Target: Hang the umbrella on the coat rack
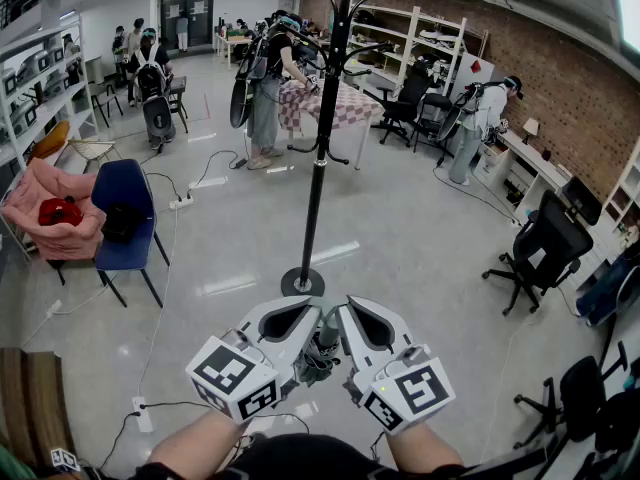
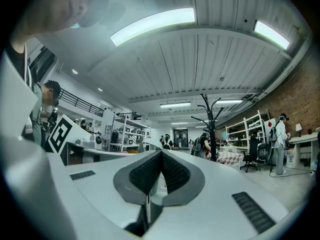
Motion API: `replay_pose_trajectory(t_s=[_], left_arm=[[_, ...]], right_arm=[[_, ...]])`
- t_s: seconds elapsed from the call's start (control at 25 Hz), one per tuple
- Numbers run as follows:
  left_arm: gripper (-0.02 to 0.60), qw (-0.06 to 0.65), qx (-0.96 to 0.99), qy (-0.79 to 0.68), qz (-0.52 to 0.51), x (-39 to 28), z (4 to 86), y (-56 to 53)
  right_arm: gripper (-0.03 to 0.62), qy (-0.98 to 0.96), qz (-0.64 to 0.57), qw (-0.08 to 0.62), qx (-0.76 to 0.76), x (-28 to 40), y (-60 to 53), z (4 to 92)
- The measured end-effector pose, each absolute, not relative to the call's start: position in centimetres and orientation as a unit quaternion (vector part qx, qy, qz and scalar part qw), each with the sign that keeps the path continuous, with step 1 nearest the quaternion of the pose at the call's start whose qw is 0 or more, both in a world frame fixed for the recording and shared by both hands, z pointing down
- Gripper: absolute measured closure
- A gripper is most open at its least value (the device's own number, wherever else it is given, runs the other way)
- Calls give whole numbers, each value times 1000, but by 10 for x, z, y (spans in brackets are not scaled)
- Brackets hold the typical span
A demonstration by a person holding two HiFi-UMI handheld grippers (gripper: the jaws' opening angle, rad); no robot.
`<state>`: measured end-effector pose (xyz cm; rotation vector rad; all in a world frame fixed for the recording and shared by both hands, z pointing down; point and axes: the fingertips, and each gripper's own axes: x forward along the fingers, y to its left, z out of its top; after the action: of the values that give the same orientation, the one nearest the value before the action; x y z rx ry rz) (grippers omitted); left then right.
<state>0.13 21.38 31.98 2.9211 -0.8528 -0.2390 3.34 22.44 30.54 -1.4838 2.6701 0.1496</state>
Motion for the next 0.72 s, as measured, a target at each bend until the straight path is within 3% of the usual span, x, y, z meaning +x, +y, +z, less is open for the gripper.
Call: replay_pose_trajectory(t_s=[0.72], left_arm=[[571, 53, 958, -269, -84, -23, 321, 207]], right_arm=[[586, 870, 43, 40, -489, 10, 215, 308]])
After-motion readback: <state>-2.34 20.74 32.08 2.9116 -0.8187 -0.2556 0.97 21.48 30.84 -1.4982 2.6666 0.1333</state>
